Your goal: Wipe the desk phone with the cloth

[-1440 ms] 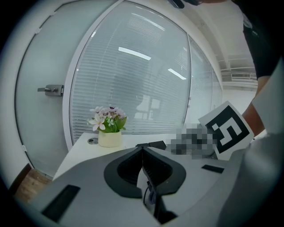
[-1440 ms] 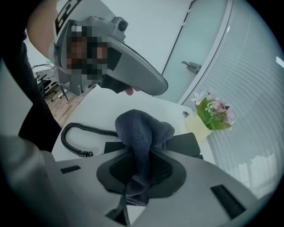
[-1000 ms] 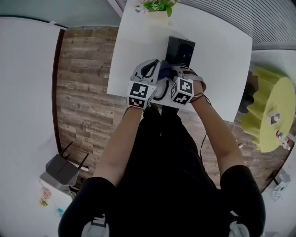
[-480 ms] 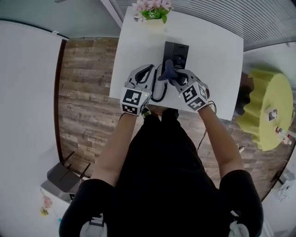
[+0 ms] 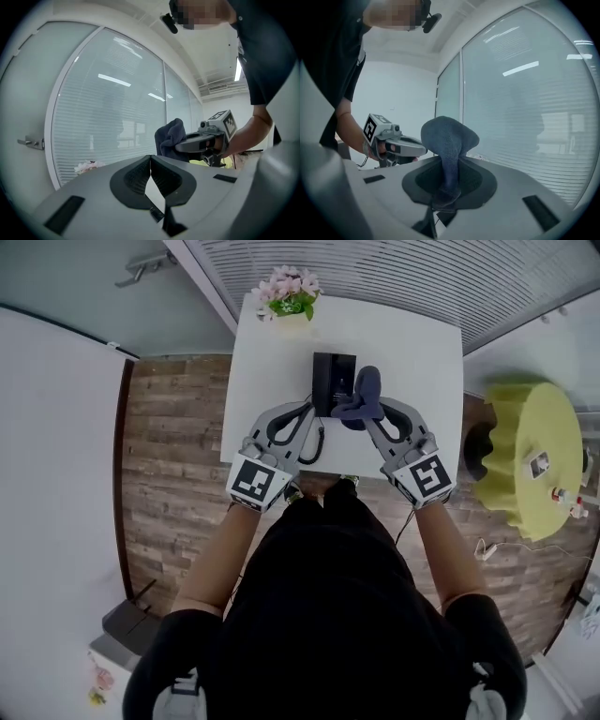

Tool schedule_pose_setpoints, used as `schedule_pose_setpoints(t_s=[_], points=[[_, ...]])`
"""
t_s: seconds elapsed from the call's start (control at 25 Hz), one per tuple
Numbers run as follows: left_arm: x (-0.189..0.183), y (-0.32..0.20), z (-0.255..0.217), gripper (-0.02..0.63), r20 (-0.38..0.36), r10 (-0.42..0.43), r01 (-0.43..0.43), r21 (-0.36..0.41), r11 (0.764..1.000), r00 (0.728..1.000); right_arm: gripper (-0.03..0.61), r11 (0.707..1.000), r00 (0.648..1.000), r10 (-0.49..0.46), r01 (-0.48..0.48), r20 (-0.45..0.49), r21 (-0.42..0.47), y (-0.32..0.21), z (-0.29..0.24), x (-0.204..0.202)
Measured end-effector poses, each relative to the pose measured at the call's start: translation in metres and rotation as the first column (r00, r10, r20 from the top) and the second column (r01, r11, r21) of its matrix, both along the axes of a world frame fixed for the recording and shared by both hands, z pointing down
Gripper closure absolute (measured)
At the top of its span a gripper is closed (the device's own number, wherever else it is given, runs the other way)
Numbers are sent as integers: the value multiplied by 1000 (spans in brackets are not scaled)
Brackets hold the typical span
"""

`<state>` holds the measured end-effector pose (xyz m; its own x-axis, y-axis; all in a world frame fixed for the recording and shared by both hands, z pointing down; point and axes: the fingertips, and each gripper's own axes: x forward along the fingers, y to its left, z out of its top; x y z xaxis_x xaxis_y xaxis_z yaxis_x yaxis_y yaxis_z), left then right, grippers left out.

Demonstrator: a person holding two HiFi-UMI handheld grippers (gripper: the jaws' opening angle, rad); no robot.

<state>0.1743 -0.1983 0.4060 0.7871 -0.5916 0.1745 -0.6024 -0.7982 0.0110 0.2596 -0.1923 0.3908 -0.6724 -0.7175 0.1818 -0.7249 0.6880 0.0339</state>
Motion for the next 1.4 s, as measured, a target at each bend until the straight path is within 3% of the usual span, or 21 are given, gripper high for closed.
schedule_pose_setpoints(t_s=[0.28, 0.56, 1.4], points=[[17, 13, -53, 603, -97, 14, -7, 80, 997, 995, 502, 998, 996, 6, -12, 91, 69, 16, -48, 4], [32, 16, -69, 603, -93, 61, -51, 100, 994, 994, 502, 996, 991, 14, -26, 136, 86, 18, -61, 7], [26, 23, -65, 603, -89, 48, -39, 94, 995, 995, 502, 996, 990, 18, -31, 140, 89, 20, -63, 7]])
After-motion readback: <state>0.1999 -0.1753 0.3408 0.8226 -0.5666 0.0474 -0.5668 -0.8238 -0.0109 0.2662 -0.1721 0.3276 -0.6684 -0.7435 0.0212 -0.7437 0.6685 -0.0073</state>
